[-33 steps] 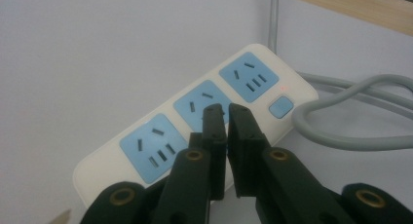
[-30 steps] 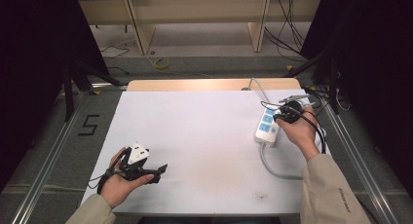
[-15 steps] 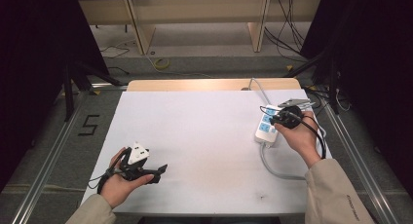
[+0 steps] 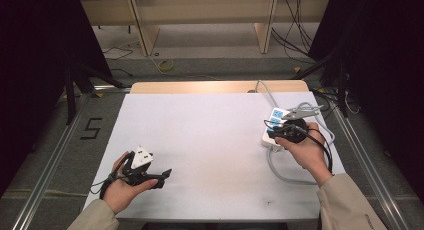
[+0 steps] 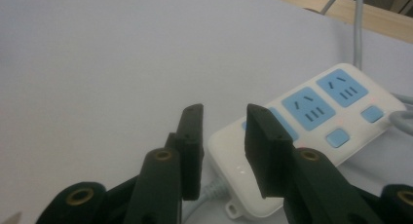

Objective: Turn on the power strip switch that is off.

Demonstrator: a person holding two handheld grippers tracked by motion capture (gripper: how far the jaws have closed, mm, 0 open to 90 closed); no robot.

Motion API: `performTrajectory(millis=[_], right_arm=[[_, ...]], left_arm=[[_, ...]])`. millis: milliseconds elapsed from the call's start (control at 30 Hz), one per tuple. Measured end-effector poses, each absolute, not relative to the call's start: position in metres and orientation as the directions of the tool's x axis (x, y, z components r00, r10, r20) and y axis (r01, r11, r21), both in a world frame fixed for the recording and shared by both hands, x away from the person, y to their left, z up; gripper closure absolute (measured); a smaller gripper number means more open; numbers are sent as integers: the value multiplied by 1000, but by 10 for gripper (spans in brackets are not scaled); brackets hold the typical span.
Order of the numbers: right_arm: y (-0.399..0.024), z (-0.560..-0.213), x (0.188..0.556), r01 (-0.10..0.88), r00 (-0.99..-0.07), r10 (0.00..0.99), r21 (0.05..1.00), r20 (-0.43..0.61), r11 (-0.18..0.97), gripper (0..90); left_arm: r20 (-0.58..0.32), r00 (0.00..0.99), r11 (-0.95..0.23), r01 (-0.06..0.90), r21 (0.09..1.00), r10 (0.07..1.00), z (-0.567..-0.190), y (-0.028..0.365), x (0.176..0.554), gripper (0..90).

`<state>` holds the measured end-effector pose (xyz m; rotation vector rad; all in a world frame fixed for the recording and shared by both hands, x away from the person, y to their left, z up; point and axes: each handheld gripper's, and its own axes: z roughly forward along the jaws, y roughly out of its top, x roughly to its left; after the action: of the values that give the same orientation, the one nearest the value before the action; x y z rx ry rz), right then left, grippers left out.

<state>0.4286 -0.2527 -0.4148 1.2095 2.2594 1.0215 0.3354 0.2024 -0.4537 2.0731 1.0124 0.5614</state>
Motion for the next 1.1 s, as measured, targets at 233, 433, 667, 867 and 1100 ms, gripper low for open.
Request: performTrajectory(millis=[233, 433, 667, 867, 1100], right_arm=[[-248, -415, 409, 531, -596, 803, 765, 31, 364, 619], [-245, -417, 393, 505, -627, 778, 786, 50, 356, 561], [-244, -419, 380, 469, -653, 756, 811, 52, 350, 493], [-246, -423, 370, 458, -666, 744, 818, 58, 347, 437], [-250, -429, 359, 456, -680, 730, 823, 75, 340, 378]], left_arm=[[57, 591, -406, 478, 779, 805, -454, 202, 335, 154], [56, 592, -405, 478, 780, 804, -454, 202, 335, 154], [53, 592, -406, 481, 777, 804, -453, 203, 335, 154], [53, 592, -405, 480, 778, 804, -454, 203, 335, 154], [52, 592, -405, 481, 777, 804, -453, 204, 335, 154]])
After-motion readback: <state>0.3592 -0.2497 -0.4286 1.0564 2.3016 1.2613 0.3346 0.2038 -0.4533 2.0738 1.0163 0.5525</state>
